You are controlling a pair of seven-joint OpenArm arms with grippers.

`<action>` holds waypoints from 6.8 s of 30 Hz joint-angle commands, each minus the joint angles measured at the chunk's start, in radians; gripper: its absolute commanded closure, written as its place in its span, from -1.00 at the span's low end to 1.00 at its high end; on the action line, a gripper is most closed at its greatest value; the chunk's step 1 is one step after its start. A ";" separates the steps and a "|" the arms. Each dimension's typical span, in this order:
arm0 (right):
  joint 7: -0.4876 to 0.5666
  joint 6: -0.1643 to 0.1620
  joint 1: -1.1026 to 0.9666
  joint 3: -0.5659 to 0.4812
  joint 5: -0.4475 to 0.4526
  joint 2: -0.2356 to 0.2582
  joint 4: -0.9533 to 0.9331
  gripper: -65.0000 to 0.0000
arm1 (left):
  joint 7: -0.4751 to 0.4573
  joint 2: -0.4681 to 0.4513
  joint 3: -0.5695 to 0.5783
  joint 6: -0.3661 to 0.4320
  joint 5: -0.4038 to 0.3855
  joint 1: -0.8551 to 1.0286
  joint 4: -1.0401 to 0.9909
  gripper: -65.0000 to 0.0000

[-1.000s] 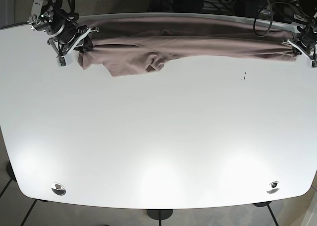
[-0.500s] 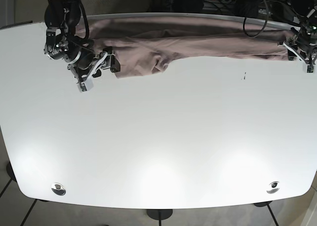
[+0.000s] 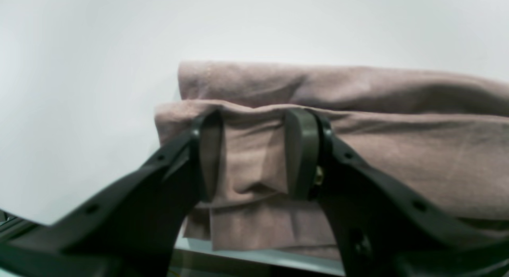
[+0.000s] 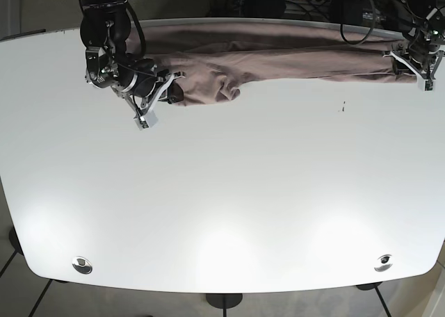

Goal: Fold the T-shirt properly

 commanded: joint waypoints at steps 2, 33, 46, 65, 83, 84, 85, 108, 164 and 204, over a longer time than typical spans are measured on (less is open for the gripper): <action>0.018 0.008 -0.041 0.009 0.020 0.005 0.173 0.94 | 0.015 -0.014 -0.002 0.002 0.011 0.005 0.005 0.25; -0.042 0.113 -0.428 0.340 0.154 -0.013 0.415 0.06 | 0.015 -0.013 -0.002 0.002 0.084 0.003 0.003 0.25; -0.041 0.137 -0.343 0.150 0.052 -0.015 0.300 0.52 | 0.015 -0.013 -0.005 0.002 0.084 0.005 0.003 0.25; 0.107 0.136 0.037 0.218 -0.066 0.054 -0.188 0.74 | -0.125 -0.060 0.140 0.002 0.078 -0.285 -0.340 0.24; 0.101 0.145 0.006 0.218 -0.055 0.045 -0.087 0.75 | 0.104 -0.178 0.041 0.002 -0.373 -0.236 -0.308 -0.19; 0.101 0.145 0.006 0.218 -0.055 0.045 -0.087 0.75 | 0.104 -0.177 0.042 0.002 -0.374 -0.236 -0.323 -0.19; 0.101 0.145 0.006 0.218 -0.055 0.045 -0.087 0.75 | 0.104 -0.177 0.044 0.002 -0.376 -0.238 -0.346 -0.19; 0.105 0.145 -0.001 0.221 -0.055 0.017 -0.085 0.75 | 0.106 0.047 0.100 0.002 -0.249 -0.149 0.149 0.97; -0.249 0.287 0.177 0.867 -0.050 -0.017 -0.157 -0.36 | 0.033 0.047 0.443 0.002 -0.250 -0.224 0.030 0.82; -0.412 0.094 0.128 0.472 0.326 -0.261 0.393 0.95 | 0.026 0.414 0.642 0.047 -0.028 -0.259 -0.145 0.81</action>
